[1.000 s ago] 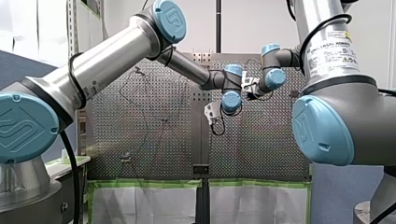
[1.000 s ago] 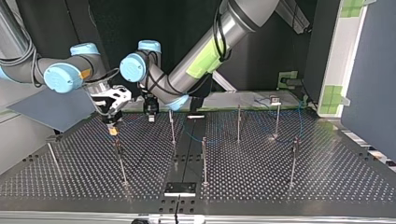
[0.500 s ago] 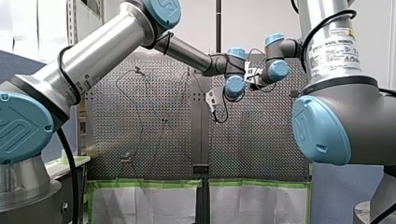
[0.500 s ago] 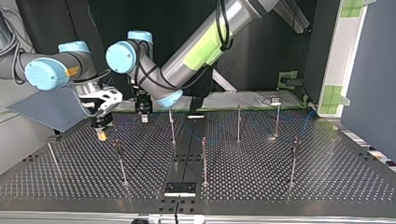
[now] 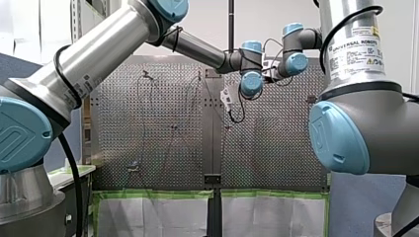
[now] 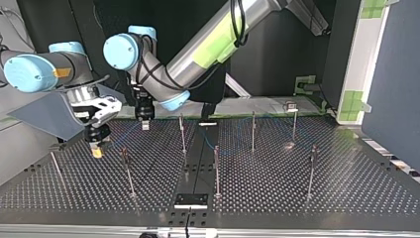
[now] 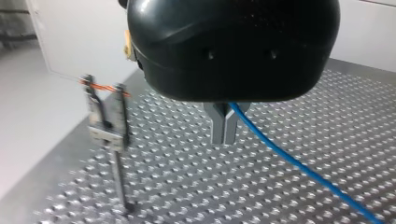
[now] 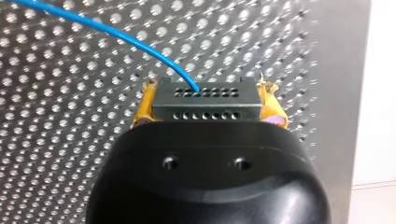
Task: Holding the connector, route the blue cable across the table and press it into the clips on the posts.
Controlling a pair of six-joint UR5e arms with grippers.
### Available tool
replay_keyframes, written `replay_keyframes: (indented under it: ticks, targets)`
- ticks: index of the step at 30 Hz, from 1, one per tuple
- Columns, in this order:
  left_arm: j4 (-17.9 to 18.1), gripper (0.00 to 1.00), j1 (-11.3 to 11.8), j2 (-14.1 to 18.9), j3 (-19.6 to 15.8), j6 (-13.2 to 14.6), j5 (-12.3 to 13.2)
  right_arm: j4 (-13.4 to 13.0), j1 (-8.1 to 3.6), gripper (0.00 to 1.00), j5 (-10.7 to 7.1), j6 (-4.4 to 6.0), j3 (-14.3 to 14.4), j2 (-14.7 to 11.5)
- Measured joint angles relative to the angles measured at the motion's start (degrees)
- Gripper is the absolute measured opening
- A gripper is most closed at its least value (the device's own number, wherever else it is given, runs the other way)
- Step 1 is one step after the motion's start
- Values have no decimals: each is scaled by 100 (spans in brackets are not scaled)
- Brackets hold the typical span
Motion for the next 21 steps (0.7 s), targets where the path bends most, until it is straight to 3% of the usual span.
replay_keyframes:
  ticks: [11,21]
  targets:
    - [390,2,194,99,16,212,340,-12,-1,0,-340,-33,-90,-76]
    - [902,2,533,101,43,310,852,-1,-2,0,-402,-4,-247,-77]
